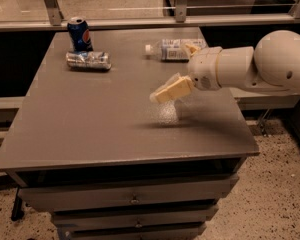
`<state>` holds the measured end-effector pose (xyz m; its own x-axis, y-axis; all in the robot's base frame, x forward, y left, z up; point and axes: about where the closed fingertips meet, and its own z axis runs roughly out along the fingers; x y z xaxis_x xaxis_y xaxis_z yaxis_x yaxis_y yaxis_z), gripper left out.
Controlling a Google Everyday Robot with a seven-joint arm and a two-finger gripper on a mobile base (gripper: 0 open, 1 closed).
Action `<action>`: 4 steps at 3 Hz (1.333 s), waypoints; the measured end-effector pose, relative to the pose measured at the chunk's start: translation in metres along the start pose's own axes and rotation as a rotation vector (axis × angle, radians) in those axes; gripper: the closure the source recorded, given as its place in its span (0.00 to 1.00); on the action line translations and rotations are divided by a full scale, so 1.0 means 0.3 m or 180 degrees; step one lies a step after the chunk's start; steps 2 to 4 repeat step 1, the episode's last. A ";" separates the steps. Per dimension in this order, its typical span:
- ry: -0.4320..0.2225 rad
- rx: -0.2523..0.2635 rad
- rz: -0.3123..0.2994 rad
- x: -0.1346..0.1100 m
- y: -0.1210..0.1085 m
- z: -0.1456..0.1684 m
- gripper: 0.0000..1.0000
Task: Move redbull can near pepsi can
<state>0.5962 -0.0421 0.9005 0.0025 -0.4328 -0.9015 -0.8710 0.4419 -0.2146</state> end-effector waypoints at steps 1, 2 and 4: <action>0.0000 -0.0011 -0.0006 -0.003 0.003 0.006 0.00; 0.0000 -0.0011 -0.0006 -0.003 0.003 0.006 0.00; 0.0000 -0.0011 -0.0006 -0.003 0.003 0.006 0.00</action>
Offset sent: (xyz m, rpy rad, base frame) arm 0.0000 0.0000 0.0000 0.0000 0.0000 0.0000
